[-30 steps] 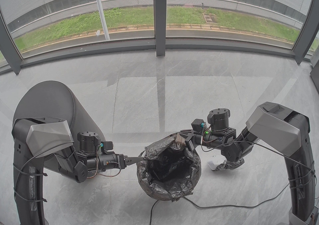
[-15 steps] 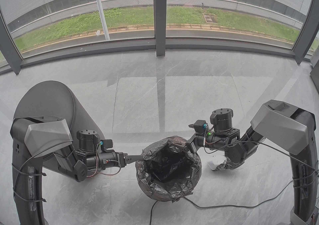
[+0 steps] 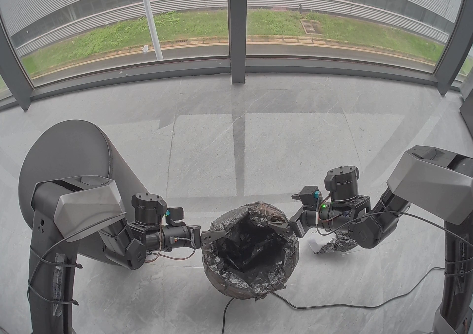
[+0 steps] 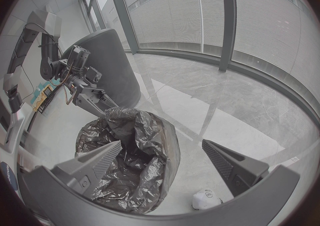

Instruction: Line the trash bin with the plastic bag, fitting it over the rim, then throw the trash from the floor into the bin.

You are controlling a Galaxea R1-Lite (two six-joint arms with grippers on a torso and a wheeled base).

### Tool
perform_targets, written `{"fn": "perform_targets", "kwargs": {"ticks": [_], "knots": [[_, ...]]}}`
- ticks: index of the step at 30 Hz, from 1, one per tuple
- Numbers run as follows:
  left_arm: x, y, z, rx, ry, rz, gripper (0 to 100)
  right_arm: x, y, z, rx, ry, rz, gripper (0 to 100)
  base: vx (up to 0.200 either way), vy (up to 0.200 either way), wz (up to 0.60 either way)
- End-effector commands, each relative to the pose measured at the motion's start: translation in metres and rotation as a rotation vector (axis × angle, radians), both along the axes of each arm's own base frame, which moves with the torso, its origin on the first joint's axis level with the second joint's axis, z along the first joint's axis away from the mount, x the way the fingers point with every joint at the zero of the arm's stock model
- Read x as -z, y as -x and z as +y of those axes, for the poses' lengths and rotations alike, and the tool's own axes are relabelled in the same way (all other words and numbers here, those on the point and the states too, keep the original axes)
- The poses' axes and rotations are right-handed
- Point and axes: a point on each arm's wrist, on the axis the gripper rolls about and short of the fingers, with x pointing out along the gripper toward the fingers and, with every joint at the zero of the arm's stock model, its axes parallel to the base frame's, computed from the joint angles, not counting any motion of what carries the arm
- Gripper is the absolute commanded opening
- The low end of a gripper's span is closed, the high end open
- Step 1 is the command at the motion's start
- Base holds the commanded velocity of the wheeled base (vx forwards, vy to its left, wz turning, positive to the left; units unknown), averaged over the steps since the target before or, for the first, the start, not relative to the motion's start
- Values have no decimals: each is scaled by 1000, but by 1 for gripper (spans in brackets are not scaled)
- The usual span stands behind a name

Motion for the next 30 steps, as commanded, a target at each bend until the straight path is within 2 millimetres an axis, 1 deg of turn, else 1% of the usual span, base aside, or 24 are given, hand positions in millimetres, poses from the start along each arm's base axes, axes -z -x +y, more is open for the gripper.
{"fn": "perform_targets", "kwargs": {"ticks": [1, 4, 8, 9, 10, 13, 17, 21, 23, 27, 30], "knots": [[12, -10, -4, -9, -7, -3, 100, -3, 1, -6, 15, 3, 0, 100, 0, 0, 0], [11, -13, 1, -24, -6, -10, 100, -3, 1, -7, 19, 2, 1, 100, 0, 0, 0], [15, -17, 11, -50, -7, -4, 100, 1, -1, -11, 30, 6, 9, 100, 0, 0, 0], [15, -17, 11, -50, -7, -4, 100, 1, -1, -11, 30, 6, 9, 100, 0, 0, 0], [15, -19, 18, -66, -7, -11, 100, 3, -1, -11, 31, 8, 15, 100, 0, 0, 0], [12, -23, 26, -86, 1, -39, 100, 6, -1, -11, 33, 11, 20, 100, 0, 0, 0], [6, -25, 27, -86, 21, -91, 100, 11, -2, -11, 33, 16, 31, 100, 0, 0, 0], [5, -24, 28, -86, 27, -108, 100, 18, -3, -11, 34, 24, 47, 100, 0, 0, 0], [8, -23, 28, -87, 25, -102, 100, 22, -8, -9, 53, 26, 42, 100, 0, 0, 0], [14, -20, 29, -88, 15, -86, 100, 21, -21, -5, 98, 11, 15, 100, 0, 0, 0], [15, -19, 31, -93, 12, -83, 100, 21, -25, -4, 114, -8, 17, 100, 0, 0, 0]]}}
